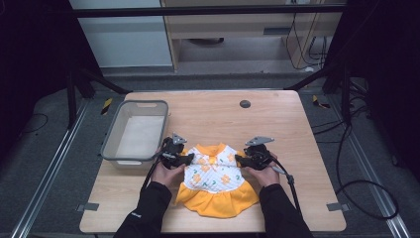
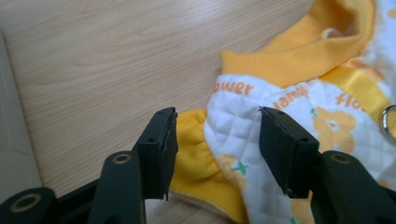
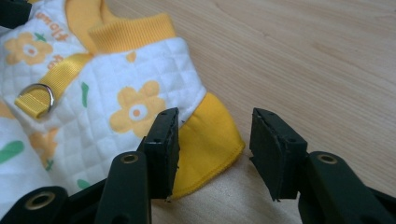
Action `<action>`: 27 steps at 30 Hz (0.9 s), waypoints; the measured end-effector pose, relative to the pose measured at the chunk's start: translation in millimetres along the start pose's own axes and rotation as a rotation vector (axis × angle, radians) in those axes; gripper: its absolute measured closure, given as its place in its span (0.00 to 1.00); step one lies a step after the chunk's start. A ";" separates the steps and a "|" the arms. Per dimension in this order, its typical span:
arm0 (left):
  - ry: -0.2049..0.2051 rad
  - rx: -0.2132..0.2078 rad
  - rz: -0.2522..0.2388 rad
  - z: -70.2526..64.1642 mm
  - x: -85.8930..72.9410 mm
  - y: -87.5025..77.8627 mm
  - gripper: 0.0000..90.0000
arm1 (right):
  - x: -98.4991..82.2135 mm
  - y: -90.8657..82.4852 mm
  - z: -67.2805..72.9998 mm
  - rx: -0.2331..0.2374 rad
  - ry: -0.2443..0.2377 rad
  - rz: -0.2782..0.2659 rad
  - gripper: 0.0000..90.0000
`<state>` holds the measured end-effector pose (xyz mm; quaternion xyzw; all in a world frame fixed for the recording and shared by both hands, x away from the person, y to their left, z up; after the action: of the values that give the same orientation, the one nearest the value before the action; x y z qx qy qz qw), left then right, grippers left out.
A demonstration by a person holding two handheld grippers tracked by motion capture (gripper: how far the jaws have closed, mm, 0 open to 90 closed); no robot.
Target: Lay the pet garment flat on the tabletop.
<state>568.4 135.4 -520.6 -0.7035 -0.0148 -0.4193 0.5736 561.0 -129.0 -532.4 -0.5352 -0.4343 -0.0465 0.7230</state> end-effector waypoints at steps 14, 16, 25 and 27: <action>-0.039 -0.027 0.023 1.6 -4.0 5.7 0.83 | -2.0 2.0 8.3 0.007 -0.019 0.025 0.95; -0.042 -0.025 0.024 2.0 -3.9 5.8 0.87 | -1.6 0.3 8.9 0.005 -0.028 0.018 0.96; -0.036 -0.005 -0.022 0.0 2.3 -7.1 0.92 | 12.8 -26.1 13.5 0.032 -0.036 -0.101 0.96; -0.050 -0.015 -0.086 0.9 8.9 -18.9 0.92 | 19.0 -35.1 13.8 0.038 -0.043 -0.136 0.96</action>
<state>565.2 138.6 -500.2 -0.7168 -0.0561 -0.4260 0.5492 546.0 -125.0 -493.2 -0.4916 -0.4861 -0.0759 0.7185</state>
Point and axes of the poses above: each handheld gripper's, and its own axes: y roughly forward along the jaws, x roughly out of its top, z roughly to its left, the point moved 5 cm from there along y, roughly forward along the jaws, and after that the axes turned 6 degrees about z, right-handed, at the moved point
